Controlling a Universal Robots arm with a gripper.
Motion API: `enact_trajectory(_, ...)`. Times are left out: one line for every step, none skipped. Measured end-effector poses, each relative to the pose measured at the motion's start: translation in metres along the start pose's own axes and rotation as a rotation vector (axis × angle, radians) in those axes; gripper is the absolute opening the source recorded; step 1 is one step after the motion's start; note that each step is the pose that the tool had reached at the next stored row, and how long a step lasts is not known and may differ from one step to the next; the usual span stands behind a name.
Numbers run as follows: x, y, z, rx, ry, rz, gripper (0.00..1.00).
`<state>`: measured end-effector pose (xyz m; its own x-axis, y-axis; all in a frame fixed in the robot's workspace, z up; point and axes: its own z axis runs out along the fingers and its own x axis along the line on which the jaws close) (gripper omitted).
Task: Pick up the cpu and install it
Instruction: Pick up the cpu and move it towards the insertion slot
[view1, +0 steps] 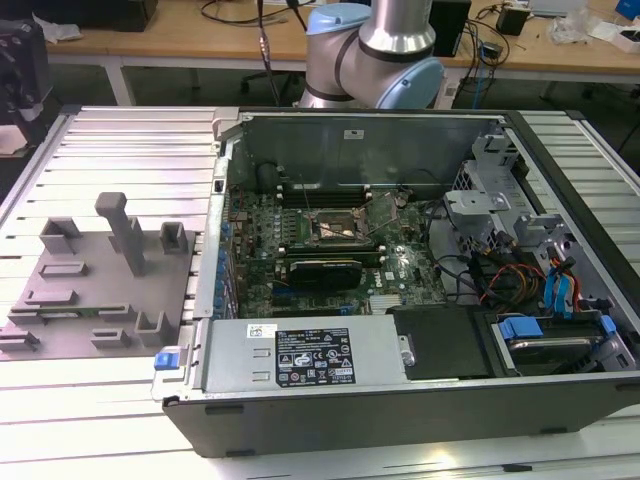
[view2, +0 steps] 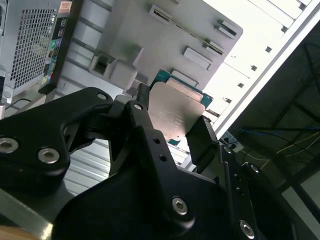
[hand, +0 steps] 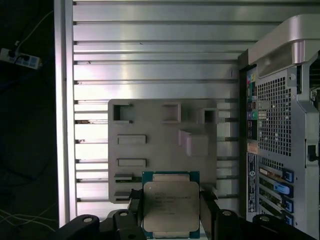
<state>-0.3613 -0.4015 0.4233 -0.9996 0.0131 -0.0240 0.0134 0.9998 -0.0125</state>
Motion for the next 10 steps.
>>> enact_trajectory(-0.0020, 0.0001, 0.0000, 0.0000, 0.0000, 0.000, 0.55)
enact_trajectory(-0.0043, 0.0001, 0.0001, 0.0000, 0.0000, 0.000, 0.55)
enact_trajectory(-0.0067, 0.0001, 0.0002, 0.0000, 0.0000, 0.000, 0.55)
enact_trajectory(-0.0101, 0.0002, 0.0003, 0.0000, 0.0000, 0.000, 0.55)
enact_trajectory(-0.0125, 0.0002, 0.0003, 0.0000, 0.0000, 0.000, 0.55)
enact_trajectory(-0.0164, 0.0002, 0.0004, 0.0000, 0.0000, 0.000, 0.55)
enact_trajectory(-0.0211, 0.0003, 0.0005, 0.0000, -0.0001, 0.000, 0.55)
enact_trajectory(-0.0250, 0.0003, 0.0006, 0.0000, 0.0000, 0.000, 0.55)
enact_trajectory(-0.0298, 0.0004, 0.0007, 0.0000, 0.0000, 0.000, 0.55)
enact_trajectory(-0.0336, 0.0005, 0.0008, 0.0000, 0.0000, 0.000, 0.55)
